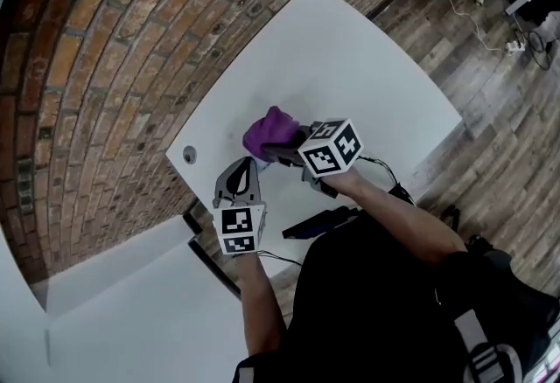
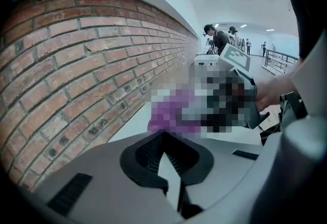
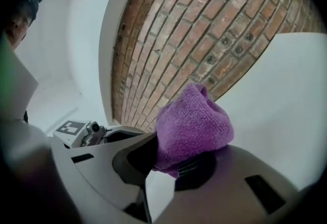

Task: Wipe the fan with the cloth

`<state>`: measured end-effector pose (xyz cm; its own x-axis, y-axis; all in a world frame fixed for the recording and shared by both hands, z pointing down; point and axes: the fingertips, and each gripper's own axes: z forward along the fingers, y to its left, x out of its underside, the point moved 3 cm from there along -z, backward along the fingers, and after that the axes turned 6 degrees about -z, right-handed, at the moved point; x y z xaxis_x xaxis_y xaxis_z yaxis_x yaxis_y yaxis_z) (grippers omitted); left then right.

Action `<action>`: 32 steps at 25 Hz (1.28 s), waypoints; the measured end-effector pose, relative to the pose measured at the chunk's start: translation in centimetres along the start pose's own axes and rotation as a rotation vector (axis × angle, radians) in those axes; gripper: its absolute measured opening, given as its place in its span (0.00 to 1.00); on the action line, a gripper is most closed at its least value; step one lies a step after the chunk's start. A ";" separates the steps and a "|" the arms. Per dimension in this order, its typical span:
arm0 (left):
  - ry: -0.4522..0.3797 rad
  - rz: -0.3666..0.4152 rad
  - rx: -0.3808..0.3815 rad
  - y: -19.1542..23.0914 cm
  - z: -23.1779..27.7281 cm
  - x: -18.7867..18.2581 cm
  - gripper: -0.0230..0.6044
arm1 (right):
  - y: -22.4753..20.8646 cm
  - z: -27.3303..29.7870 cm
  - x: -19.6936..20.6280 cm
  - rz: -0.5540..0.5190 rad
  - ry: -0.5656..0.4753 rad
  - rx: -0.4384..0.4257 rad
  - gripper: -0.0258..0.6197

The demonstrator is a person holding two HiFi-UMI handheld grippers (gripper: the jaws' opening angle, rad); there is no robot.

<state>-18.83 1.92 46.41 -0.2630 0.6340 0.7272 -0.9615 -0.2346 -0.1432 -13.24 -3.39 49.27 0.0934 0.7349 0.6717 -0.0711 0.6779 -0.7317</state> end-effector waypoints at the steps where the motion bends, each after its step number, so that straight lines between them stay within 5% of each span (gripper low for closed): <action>1: 0.004 -0.001 0.000 -0.1 0.0 -0.1 0.04 | -0.7 0.0 0.6 0.022 -0.006 0.019 0.15; 9: 0.009 -0.025 0.011 -0.2 0.2 -0.2 0.04 | -5.2 0.9 5.5 0.169 0.071 0.048 0.15; 13: 0.007 -0.024 0.013 -0.3 0.1 -0.2 0.04 | -7.1 -1.4 5.5 0.061 0.170 0.227 0.15; 17: -0.002 -0.031 0.009 -0.1 0.1 -0.2 0.04 | -4.2 -1.6 1.4 0.185 -0.019 0.033 0.15; 20: -0.005 -0.036 0.012 -0.2 0.0 -0.1 0.04 | -3.2 0.0 1.8 0.267 -0.016 -0.041 0.15; 25: -0.009 -0.042 0.014 -0.2 0.1 -0.3 0.04 | -5.0 1.1 4.6 0.313 0.028 0.006 0.15; 30: -0.006 -0.046 0.018 -0.3 0.0 -0.1 0.04 | -8.3 -0.1 8.1 0.137 0.295 0.228 0.15; 32: -0.007 -0.048 0.020 -0.3 0.1 -0.1 0.04 | -8.4 -1.1 7.2 0.154 0.244 0.240 0.15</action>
<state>-18.48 1.88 46.44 -0.2157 0.6401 0.7374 -0.9713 -0.2185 -0.0944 -10.90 -3.87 60.13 0.2951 0.8217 0.4876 -0.3311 0.5667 -0.7545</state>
